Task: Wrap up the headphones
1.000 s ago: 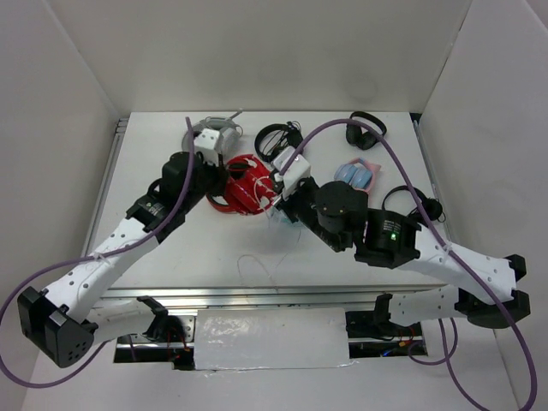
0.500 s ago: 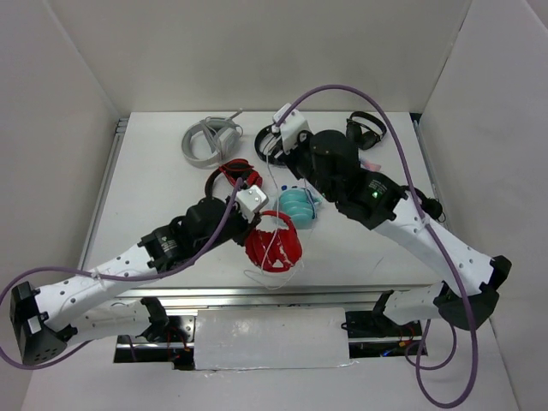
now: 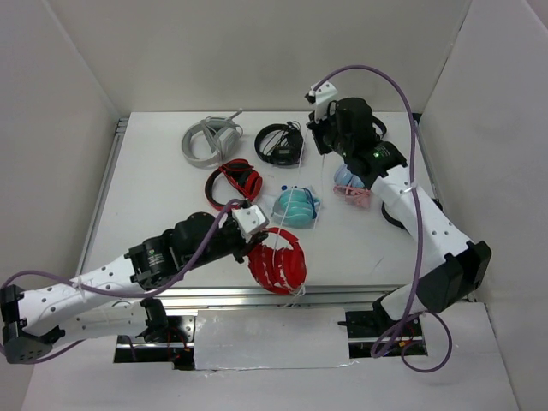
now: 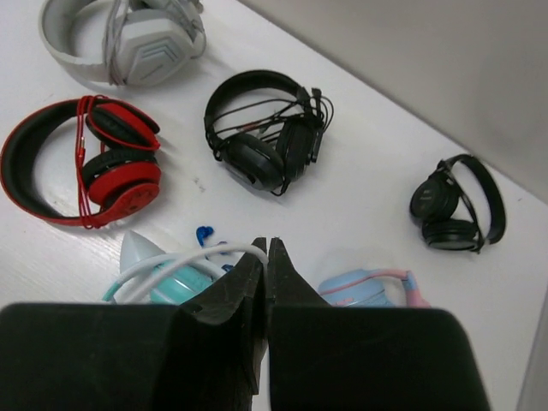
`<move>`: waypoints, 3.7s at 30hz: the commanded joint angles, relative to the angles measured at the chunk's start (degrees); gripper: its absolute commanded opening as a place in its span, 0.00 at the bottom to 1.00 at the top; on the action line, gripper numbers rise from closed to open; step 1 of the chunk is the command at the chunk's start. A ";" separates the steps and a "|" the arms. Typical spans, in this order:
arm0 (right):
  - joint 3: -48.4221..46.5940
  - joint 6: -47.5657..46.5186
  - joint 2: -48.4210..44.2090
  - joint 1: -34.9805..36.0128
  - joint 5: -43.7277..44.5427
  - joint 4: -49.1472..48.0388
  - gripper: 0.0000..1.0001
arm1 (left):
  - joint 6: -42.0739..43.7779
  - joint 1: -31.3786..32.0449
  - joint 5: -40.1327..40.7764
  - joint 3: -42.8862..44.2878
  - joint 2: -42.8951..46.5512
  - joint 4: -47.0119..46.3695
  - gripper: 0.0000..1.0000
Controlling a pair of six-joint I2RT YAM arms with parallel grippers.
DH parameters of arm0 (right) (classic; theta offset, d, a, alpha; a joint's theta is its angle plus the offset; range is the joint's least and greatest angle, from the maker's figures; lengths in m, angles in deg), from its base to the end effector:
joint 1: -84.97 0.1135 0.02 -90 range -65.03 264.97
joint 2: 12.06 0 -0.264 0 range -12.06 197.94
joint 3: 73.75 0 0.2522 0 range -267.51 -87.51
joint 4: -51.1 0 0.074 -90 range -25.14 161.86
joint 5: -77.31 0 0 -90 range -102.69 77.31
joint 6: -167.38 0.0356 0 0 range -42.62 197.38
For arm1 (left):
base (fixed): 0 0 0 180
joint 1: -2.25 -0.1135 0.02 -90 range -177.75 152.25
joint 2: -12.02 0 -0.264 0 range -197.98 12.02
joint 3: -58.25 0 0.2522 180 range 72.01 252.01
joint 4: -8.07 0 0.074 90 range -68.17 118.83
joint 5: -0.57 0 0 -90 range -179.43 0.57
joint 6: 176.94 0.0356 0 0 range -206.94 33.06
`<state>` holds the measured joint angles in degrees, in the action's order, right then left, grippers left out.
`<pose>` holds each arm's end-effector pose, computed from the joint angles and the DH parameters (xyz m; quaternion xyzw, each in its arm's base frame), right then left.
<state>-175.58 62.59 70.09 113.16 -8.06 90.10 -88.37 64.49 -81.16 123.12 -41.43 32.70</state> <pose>0.2876 0.1509 0.4237 -0.2769 0.7670 0.0347 0.5779 0.1053 -0.1890 0.3506 0.3570 0.6969 -0.2787 0.5561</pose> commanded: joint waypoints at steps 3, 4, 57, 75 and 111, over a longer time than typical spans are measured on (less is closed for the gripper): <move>3.50 3.62 2.31 -4.89 -10.67 -4.57 0.00 | 0.38 0.34 -7.83 0.74 6.07 -6.21 0.00; 4.65 3.97 2.40 -4.98 -10.77 -6.49 0.00 | 0.03 0.34 -9.14 0.57 6.77 -6.74 0.00; 24.44 -5.78 -35.74 24.63 11.89 -23.92 0.00 | -23.86 -0.53 47.97 11.37 0.38 3.51 0.00; 27.24 -1.77 -29.33 29.23 35.11 -23.66 0.00 | -34.69 -23.21 19.25 9.36 0.00 2.93 0.00; 1.77 -6.05 -7.72 9.53 10.95 -15.04 0.00 | -13.96 -5.92 3.06 8.13 -11.51 2.76 0.00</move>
<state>-171.85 55.49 59.01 125.75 7.21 74.30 -104.94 54.87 -75.74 130.77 -56.12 42.47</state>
